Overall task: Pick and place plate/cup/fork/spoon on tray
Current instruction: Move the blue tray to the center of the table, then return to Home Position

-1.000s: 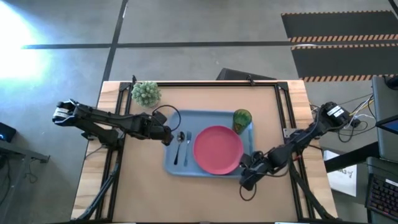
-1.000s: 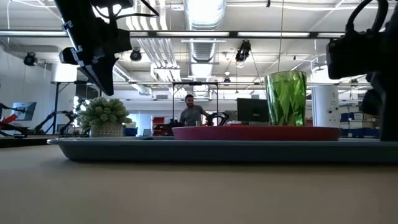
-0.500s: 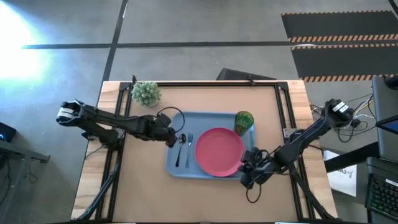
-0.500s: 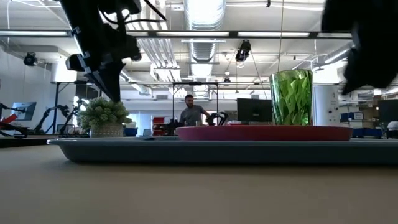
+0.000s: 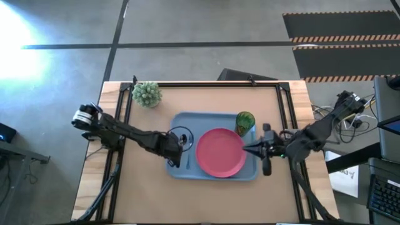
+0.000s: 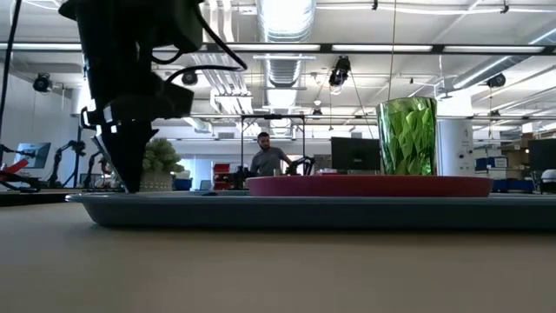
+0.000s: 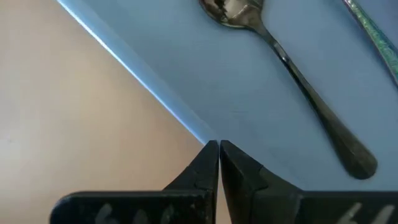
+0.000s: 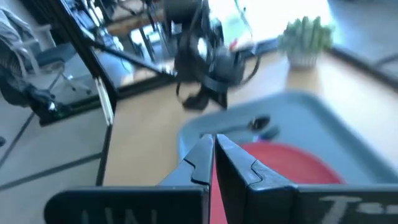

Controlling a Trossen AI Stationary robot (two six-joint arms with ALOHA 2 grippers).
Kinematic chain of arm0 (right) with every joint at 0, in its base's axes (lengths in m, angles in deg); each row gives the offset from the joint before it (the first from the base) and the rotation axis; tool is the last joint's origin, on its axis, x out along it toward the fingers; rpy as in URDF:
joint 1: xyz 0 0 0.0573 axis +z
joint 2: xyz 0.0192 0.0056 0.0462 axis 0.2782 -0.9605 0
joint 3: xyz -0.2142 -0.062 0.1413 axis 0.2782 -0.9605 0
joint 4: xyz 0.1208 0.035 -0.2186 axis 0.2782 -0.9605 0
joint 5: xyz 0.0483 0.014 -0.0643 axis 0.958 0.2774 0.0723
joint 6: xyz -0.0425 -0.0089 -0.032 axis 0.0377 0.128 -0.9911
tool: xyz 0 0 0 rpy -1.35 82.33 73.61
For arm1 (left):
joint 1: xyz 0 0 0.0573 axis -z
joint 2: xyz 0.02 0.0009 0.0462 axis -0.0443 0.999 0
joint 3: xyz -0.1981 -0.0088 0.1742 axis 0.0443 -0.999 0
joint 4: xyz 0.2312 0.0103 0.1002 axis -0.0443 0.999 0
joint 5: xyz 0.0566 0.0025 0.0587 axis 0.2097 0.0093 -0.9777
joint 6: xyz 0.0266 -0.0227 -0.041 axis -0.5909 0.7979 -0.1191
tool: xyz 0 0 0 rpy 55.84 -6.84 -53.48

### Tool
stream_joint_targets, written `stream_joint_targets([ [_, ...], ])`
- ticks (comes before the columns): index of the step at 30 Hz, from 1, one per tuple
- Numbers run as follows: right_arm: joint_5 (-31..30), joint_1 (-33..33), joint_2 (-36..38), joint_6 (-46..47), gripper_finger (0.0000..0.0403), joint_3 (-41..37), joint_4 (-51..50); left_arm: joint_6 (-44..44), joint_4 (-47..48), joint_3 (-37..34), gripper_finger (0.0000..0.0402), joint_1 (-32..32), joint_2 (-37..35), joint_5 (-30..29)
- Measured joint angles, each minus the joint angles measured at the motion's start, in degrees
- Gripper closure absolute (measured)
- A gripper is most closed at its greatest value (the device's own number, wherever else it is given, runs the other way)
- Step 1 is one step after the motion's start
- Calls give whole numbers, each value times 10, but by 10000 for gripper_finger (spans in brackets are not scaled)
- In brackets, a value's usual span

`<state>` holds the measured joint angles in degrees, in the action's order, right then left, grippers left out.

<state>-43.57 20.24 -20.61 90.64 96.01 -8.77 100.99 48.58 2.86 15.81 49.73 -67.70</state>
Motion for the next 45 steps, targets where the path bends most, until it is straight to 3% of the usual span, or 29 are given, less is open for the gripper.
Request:
stream_joint_targets([
  [7, -13, 0, 29, -65, 394, 13, -1, 31, -5, -2, 402, 14, 6, -10],
  [20, -19, 0, 21, -49, 394, -6, -3, 33, -8, -1, 402, 14, 6, 8],
  [35, -19, 0, 23, -59, 394, -6, -4, 124, -13, 6, 402, 60, 4, 54],
  [45, -19, 0, 30, -69, 394, -7, -4, 100, 2, 25, 402, 60, -38, -58],
])
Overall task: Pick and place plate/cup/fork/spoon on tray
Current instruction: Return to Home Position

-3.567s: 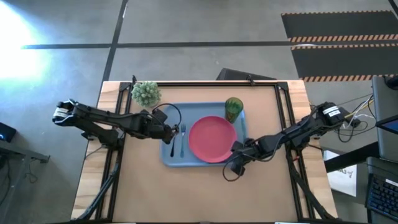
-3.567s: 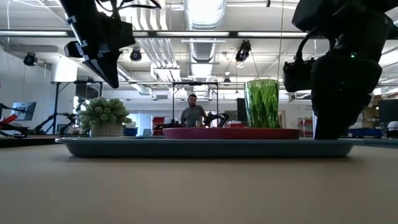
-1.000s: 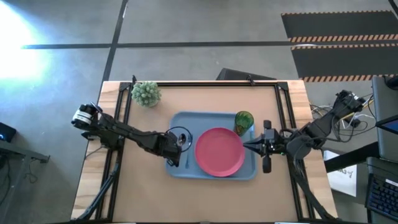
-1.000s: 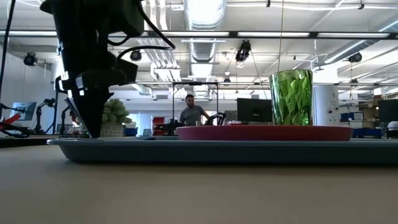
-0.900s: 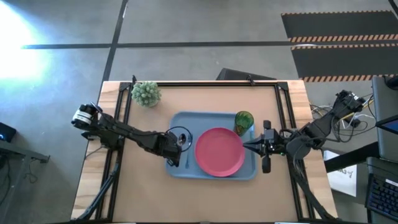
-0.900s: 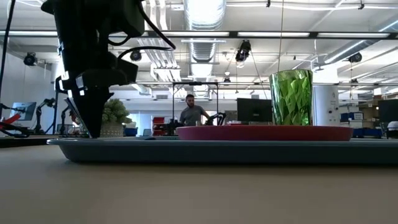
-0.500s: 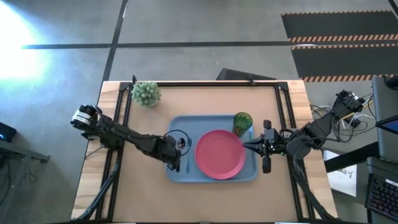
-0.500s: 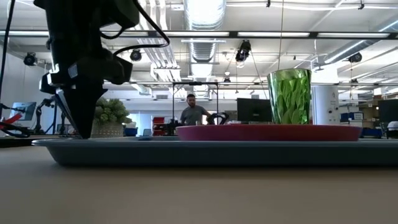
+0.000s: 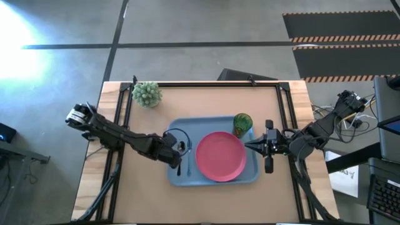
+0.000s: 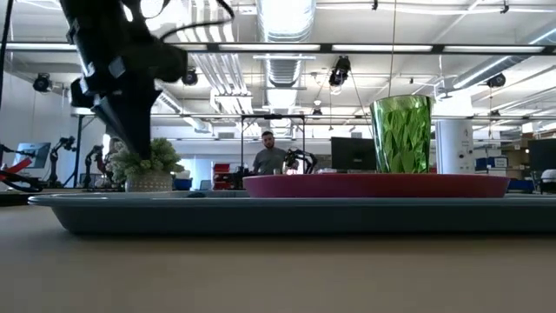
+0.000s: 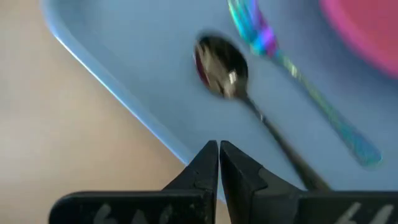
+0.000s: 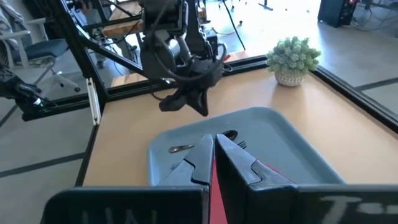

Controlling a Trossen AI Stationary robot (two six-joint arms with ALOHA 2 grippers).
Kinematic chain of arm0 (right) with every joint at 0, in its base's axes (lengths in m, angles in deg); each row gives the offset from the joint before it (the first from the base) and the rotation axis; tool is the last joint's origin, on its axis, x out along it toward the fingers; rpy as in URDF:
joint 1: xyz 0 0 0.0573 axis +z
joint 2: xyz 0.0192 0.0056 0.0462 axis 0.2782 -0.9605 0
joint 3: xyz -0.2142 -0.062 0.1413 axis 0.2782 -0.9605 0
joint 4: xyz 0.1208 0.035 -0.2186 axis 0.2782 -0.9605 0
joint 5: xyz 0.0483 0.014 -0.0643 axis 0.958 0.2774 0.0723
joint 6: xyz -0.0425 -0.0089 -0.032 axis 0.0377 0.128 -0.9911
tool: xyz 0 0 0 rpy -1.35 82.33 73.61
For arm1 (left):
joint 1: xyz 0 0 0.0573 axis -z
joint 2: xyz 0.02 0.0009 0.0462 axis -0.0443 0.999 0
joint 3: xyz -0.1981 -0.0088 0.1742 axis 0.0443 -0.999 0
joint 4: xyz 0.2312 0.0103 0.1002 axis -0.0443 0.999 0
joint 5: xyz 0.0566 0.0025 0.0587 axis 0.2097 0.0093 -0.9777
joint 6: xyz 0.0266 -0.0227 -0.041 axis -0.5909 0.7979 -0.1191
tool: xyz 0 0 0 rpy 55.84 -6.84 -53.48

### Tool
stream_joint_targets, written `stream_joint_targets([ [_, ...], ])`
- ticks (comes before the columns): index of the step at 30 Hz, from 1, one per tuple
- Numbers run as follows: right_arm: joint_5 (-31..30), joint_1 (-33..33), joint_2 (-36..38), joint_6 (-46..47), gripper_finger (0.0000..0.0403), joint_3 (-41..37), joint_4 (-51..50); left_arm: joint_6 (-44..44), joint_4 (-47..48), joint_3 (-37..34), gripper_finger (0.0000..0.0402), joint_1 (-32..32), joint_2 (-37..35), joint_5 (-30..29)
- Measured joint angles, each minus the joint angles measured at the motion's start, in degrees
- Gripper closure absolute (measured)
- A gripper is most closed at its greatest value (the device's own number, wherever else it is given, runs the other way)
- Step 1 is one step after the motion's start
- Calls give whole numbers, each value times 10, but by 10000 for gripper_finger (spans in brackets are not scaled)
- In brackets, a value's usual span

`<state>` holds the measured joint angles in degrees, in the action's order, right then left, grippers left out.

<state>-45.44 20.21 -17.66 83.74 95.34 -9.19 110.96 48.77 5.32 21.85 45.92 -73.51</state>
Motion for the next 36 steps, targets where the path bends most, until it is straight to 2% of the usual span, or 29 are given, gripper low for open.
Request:
stream_joint_targets([
  [3, 0, 0, 7, -8, 394, 0, 0, 1, 10, -2, 402, -2, -27, -43],
  [11, 0, 0, 22, -41, 394, 0, 1, 4, 77, -12, 402, -6, -88, -103],
  [17, 5, 0, 43, -82, 394, 19, 5, -26, 76, -2, 402, -6, -159, -241],
  [21, 35, 0, 67, -158, 394, 50, 5, -92, 52, 1, 402, -5, -229, -289],
  [24, 71, 0, 90, -217, 394, 74, 6, -176, 10, -3, 402, -3, -287, -293],
  [26, 119, 0, 109, -250, 394, 86, 5, -246, -27, -8, 402, 1, -323, -289],
  [30, 231, 0, 160, -289, 394, 94, 3, -359, -101, -24, 402, 13, -387, -235],
  [32, 271, 0, 190, -293, 394, 86, 5, -373, -114, -33, 402, 19, -415, -210],
  [36, 273, 0, 250, -273, 394, 49, 1, -370, -115, -56, 402, 34, -459, -194],
])
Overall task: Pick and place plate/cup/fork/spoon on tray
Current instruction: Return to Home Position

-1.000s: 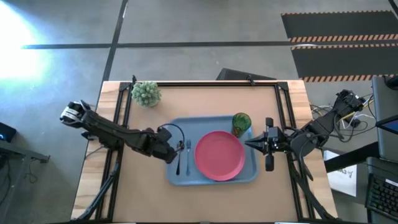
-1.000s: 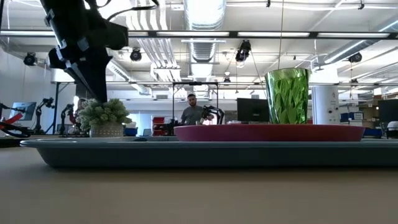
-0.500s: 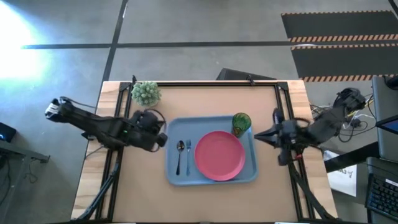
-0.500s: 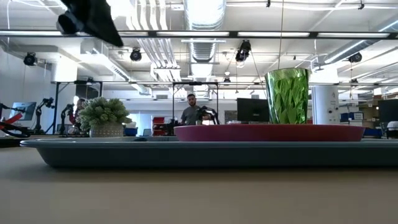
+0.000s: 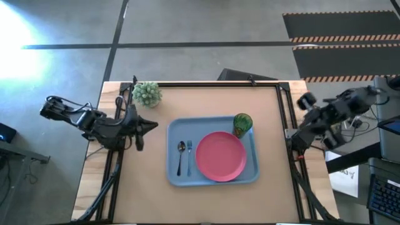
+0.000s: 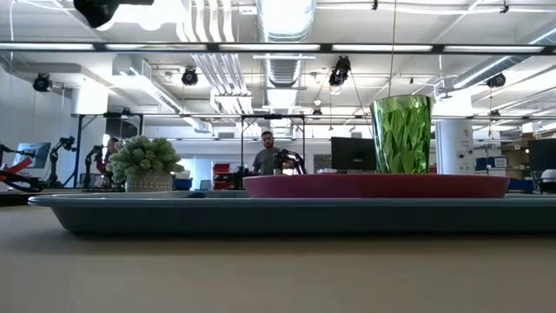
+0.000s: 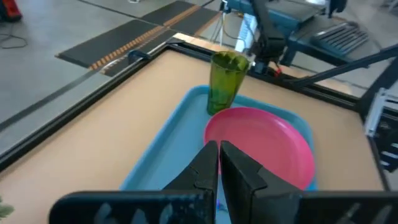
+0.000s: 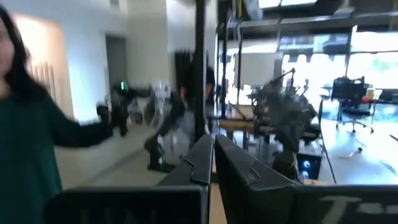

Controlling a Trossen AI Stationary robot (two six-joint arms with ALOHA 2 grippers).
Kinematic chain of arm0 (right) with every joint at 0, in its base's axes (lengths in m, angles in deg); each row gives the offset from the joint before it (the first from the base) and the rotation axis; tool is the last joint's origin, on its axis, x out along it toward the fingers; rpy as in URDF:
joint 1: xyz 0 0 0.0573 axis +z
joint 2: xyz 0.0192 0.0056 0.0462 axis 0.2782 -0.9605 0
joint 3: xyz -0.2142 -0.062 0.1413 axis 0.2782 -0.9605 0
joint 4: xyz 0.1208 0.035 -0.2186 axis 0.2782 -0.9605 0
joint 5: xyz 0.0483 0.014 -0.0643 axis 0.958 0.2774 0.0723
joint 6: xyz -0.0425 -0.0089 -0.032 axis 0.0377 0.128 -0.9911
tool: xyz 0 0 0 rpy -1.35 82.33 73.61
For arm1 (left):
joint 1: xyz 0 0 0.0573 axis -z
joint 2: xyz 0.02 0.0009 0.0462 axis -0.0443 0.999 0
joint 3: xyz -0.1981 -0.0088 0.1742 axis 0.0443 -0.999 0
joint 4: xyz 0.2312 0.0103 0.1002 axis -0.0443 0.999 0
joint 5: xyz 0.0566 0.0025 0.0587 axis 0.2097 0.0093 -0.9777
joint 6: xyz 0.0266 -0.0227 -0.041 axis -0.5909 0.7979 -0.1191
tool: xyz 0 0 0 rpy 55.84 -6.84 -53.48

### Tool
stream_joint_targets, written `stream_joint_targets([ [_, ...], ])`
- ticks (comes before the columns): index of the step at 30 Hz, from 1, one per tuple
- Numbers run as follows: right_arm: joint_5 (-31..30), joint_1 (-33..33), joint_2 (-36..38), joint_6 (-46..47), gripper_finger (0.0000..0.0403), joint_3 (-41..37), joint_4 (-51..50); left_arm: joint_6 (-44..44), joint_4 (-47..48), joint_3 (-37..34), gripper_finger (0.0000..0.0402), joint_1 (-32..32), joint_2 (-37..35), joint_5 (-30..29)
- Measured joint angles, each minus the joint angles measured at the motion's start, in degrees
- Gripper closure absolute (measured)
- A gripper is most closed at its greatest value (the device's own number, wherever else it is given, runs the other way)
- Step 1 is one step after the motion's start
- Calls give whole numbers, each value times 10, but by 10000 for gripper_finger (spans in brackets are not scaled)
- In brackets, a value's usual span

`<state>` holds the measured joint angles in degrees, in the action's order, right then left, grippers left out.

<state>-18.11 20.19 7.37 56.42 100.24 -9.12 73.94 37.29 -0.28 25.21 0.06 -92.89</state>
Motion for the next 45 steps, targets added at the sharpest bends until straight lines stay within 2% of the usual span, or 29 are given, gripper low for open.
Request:
stream_joint_targets([
  [7, -4, 0, 113, 55, 394, -111, 19, 2, -85, -86, 402, 31, -60, 3],
  [15, -3, 0, 244, 104, 394, -262, 128, 45, -165, -188, 402, 60, -126, 4],
  [19, 24, 0, 246, 122, 394, -308, 162, 45, -182, -205, 402, 69, -147, 5],
  [22, 16, 0, 238, 136, 394, -333, 183, 46, -183, -224, 402, 76, -162, 19],
  [29, 9, 0, 246, 141, 394, -355, 225, 93, -290, -304, 402, 92, -211, 147],
  [33, -2, 0, 248, 131, 394, -356, 228, 120, -344, -362, 402, 103, -250, 187],
  [40, -86, 0, 248, 129, 394, -356, 232, 127, -411, -460, 402, 109, -333, 193],
  [45, -98, 0, 248, 145, 394, -351, 227, 227, -419, -493, 402, 109, -385, 196],
])
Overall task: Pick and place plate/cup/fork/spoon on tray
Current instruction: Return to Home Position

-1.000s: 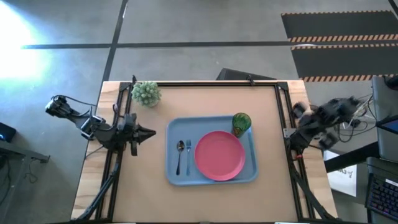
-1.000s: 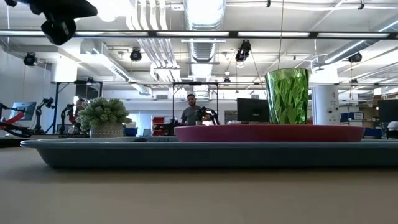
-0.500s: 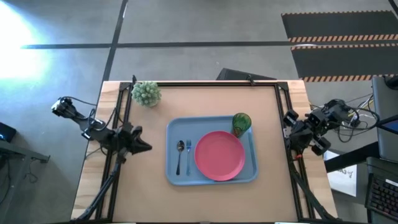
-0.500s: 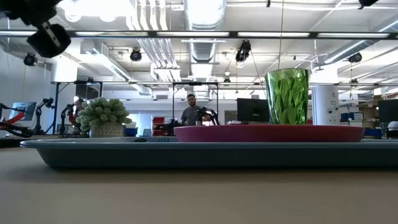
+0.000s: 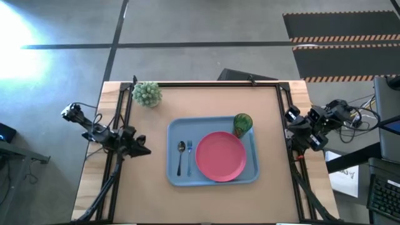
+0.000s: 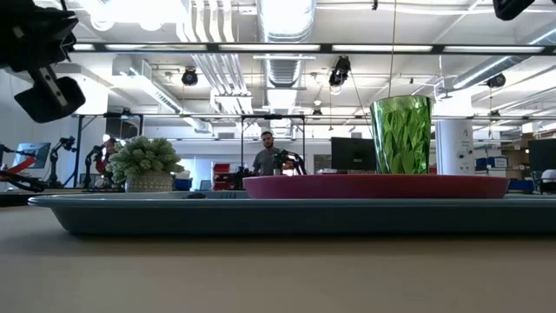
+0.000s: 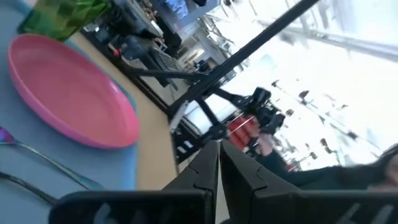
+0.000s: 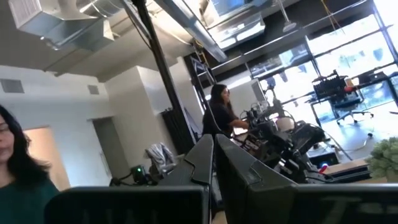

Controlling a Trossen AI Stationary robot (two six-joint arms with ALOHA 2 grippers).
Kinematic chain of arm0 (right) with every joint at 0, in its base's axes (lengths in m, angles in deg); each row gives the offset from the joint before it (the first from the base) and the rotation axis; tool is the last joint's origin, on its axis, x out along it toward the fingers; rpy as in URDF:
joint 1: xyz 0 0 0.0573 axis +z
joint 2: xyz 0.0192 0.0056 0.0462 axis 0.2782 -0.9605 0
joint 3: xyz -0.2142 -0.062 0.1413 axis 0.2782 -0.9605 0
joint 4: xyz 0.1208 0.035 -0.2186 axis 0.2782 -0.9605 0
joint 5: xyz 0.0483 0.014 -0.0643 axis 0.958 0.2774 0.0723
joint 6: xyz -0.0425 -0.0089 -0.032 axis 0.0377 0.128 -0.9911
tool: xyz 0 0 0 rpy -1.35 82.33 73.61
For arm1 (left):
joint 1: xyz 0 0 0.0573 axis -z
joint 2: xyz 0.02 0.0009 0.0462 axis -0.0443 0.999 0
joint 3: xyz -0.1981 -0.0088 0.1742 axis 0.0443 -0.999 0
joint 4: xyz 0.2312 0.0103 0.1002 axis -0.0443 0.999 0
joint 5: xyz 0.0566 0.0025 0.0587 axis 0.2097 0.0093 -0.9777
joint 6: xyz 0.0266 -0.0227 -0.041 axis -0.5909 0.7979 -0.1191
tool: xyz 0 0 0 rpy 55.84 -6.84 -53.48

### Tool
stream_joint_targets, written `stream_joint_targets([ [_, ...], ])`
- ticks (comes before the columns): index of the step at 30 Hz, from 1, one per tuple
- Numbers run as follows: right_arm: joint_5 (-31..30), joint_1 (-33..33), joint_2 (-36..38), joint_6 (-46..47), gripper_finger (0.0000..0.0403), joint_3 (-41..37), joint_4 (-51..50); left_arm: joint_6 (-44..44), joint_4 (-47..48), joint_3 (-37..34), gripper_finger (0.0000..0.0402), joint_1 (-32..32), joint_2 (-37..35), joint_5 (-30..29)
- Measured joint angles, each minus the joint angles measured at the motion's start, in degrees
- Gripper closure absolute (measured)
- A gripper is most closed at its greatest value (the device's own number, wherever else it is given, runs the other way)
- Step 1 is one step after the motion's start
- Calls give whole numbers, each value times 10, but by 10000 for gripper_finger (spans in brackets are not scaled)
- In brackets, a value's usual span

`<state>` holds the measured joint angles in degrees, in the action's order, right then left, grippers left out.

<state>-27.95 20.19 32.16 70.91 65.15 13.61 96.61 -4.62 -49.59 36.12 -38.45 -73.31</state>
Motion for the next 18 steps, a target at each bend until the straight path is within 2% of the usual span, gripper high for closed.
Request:
stream_joint_targets([
  [3, 9, 0, 0, 2, 394, 2, -6, 10, -3, -2, 402, 0, -17, 3],
  [7, 11, 0, -8, 56, 394, 3, -17, 14, -15, -2, 402, 0, -25, 25],
  [10, 47, 0, -20, 62, 394, 3, -40, 11, -15, -2, 402, 0, -25, 29],
  [12, 104, 0, -31, 69, 394, -1, -51, -18, -15, -2, 402, 0, -21, 29],
  [15, 232, 0, -46, 102, 394, -15, -52, -75, -15, -2, 402, 0, -14, 51],
  [18, 311, 0, -51, 141, 394, -47, 10, -97, -16, -2, 402, 0, -12, 86],
])
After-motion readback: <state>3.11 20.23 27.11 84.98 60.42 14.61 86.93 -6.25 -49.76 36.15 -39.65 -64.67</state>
